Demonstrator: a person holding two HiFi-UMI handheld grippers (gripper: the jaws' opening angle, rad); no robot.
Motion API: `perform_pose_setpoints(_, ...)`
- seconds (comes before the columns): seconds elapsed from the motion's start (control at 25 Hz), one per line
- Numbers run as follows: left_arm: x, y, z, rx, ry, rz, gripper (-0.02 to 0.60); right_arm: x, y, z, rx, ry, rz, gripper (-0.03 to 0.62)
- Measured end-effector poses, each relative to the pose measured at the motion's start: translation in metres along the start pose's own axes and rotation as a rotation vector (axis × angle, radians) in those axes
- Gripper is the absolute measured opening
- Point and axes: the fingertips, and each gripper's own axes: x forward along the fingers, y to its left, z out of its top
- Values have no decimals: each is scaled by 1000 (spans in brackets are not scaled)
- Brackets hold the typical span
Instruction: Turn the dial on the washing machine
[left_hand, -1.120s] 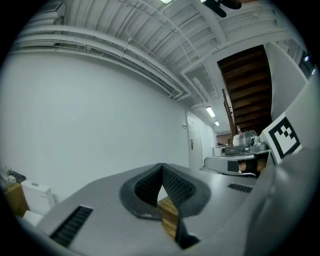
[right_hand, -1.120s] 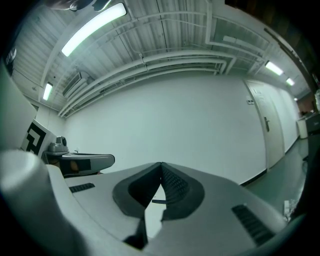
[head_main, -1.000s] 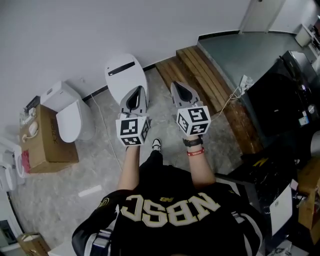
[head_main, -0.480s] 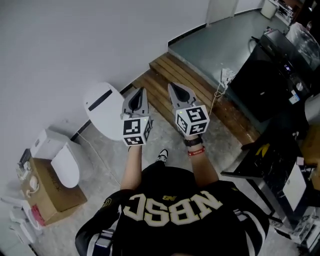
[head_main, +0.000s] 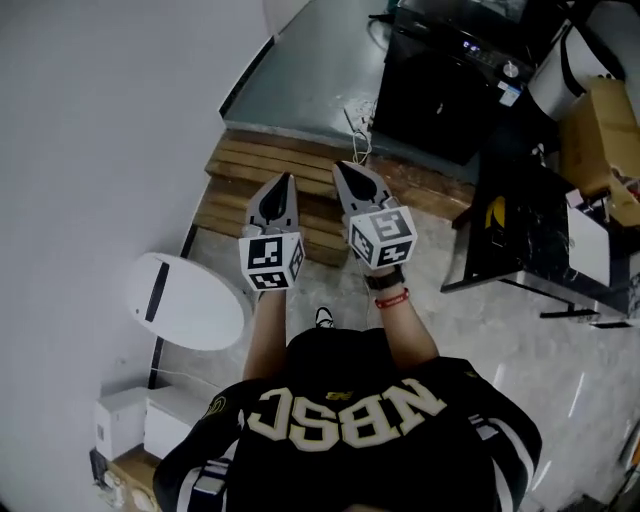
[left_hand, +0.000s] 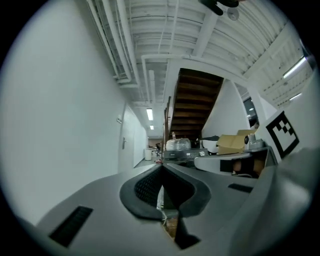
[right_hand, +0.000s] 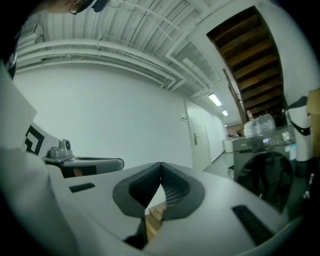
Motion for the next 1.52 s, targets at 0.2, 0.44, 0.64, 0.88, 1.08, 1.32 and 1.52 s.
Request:
perform_pose_setpoints(0.2,50,-53,-12,-36,19,-201,14,-31,-61,-1,-22,7,-194,8)
perform_pose_setpoints(0.44,100,-144,-24,-60,43,-425,14,-92,-144,-3,3,2,-430,8)
perform_pose_setpoints(0.64,142,-220,-33,-83,41,-529,14,-132,-211,-7,11,-9,-528,8)
perform_pose_setpoints(0.88,196,-292,-36,-60,27,-561,14,-150,-297,7,12,-46,-546,8)
perform_pose_setpoints(1.08,246,-322,-30,-54,3,-520,14,-148,-353,32,-33,-69,-524,8)
perform_pose_setpoints(1.32,287,-356,-20,-2,-48,-479,14,-165,-422,39,-31,-77,-552,8)
perform_pose_setpoints(1.52,308,-361,-31,17,-25,-447,14,-161,-462,21,24,-49,-556,8)
